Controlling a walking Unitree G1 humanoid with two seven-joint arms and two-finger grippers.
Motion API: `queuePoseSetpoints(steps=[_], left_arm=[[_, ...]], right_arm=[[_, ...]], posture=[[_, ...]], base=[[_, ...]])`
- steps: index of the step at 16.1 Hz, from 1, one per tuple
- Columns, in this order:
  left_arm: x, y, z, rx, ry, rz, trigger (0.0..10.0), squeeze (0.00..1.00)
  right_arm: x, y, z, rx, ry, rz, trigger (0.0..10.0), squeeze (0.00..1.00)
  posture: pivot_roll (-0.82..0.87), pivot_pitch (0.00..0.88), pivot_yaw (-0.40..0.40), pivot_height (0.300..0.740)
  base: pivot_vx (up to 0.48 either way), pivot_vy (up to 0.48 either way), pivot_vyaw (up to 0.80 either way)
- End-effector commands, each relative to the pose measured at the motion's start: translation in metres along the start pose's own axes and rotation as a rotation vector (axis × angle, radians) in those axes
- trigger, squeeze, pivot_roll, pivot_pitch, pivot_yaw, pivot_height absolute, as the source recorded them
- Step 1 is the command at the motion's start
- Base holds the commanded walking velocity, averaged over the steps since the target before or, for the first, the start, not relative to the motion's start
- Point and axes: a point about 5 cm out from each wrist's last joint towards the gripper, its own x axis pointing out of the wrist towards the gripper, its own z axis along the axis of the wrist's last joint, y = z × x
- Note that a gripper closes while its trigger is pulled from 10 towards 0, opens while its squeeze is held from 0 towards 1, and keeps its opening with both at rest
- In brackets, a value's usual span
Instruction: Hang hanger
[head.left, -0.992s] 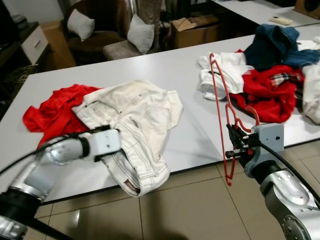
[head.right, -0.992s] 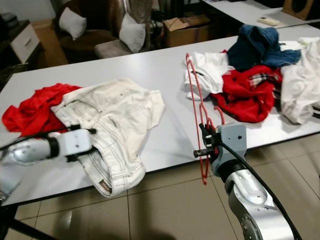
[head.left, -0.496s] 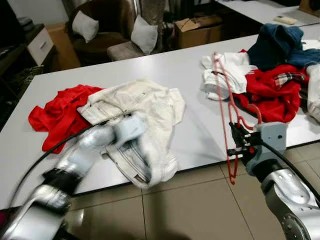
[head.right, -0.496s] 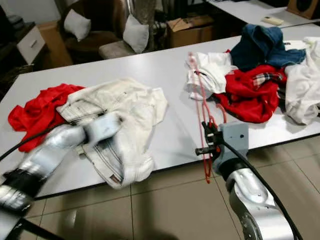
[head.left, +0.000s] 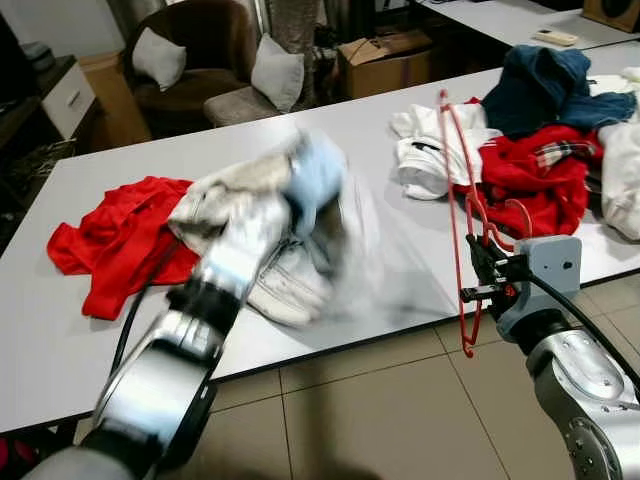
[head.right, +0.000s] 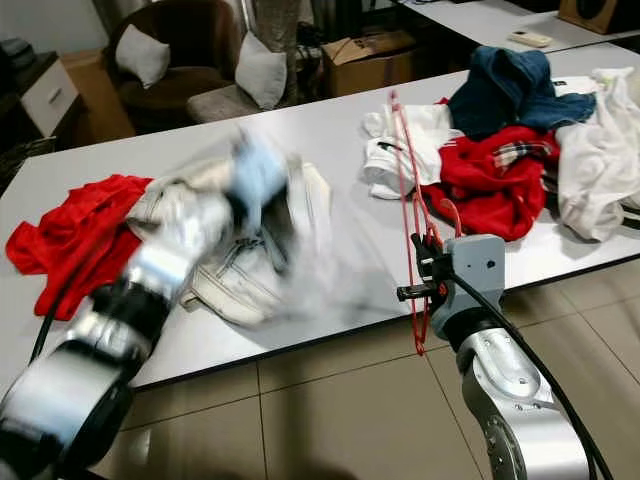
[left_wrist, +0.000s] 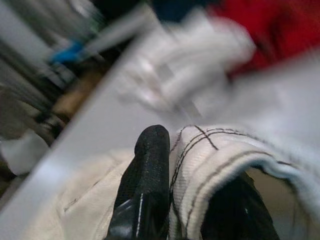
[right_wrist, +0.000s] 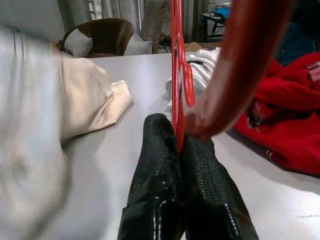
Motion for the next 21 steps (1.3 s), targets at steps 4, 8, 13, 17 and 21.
queuePoseSetpoints(steps=[4, 8, 13, 17, 21], left_arm=[[-0.028, 0.006, -0.046, 0.181, 0.225, -0.122, 10.0, 1.00], [-0.052, 0.043, -0.062, 0.403, 0.371, -0.035, 10.0, 0.00], [-0.069, 0.063, -0.075, 0.449, 0.463, 0.040, 10.0, 0.00], [-0.071, 0.075, -0.069, 0.428, 0.420, 0.110, 2.9, 0.00], [-0.066, 0.074, -0.058, 0.393, 0.323, 0.095, 0.0, 0.00]], right_arm=[[-0.002, 0.003, 0.002, 0.001, -0.021, 0.022, 10.0, 0.00], [0.000, 0.007, 0.008, 0.004, -0.051, 0.095, 10.0, 0.00], [-0.001, 0.009, 0.008, 0.005, -0.052, 0.105, 10.0, 0.00], [-0.004, 0.009, 0.010, 0.001, -0.066, 0.138, 10.0, 0.00], [-0.009, 0.016, 0.015, 0.013, -0.101, 0.235, 10.0, 0.00]], posture=[[-0.19, 0.000, 0.160, 0.740], [-0.18, 0.000, 0.151, 0.740], [-0.18, 0.000, 0.154, 0.740], [-0.19, 0.000, 0.158, 0.740], [-0.18, 0.000, 0.160, 0.740]], base=[[0.000, 0.000, 0.00], [0.000, 0.000, 0.00], [0.000, 0.000, 0.00], [0.000, 0.000, 0.00], [0.000, 0.000, 0.00]])
